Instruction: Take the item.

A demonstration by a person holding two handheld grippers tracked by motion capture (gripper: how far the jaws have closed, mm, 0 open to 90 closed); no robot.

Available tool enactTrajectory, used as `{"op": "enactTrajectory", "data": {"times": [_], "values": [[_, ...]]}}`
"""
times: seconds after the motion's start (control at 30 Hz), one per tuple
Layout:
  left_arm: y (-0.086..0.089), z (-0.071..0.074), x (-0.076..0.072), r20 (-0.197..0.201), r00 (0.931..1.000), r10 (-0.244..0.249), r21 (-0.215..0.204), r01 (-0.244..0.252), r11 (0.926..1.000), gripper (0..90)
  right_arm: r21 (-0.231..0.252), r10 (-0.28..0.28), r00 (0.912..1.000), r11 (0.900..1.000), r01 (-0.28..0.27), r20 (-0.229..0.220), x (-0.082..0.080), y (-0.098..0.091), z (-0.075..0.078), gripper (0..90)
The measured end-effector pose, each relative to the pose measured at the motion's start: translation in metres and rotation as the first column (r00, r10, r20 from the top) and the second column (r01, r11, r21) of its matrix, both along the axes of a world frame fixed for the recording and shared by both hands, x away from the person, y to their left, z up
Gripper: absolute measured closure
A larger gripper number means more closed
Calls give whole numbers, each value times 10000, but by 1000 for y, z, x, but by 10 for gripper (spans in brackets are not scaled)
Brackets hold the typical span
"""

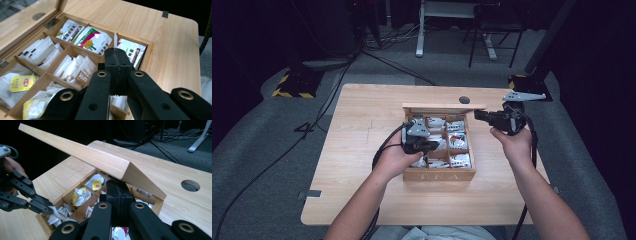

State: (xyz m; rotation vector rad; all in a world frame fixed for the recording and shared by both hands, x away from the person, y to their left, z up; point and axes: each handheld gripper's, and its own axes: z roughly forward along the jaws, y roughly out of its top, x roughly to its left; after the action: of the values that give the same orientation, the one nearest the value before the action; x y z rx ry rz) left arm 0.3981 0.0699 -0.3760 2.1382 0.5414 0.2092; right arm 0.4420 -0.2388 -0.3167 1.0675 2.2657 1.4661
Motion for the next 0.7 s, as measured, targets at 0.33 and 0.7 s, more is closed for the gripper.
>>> {"op": "enactTrajectory", "data": {"times": [0.33,0.7], "values": [[16,14,-7,276,9995,163,-260,-156,9995,900,10,-18,10000,10000,18,9,0,0,0,899],[44,20,-11,492,9966,660,-495,-635,9968,900,6,2,10000,10000,-2,14,0,0,0,899]]}}
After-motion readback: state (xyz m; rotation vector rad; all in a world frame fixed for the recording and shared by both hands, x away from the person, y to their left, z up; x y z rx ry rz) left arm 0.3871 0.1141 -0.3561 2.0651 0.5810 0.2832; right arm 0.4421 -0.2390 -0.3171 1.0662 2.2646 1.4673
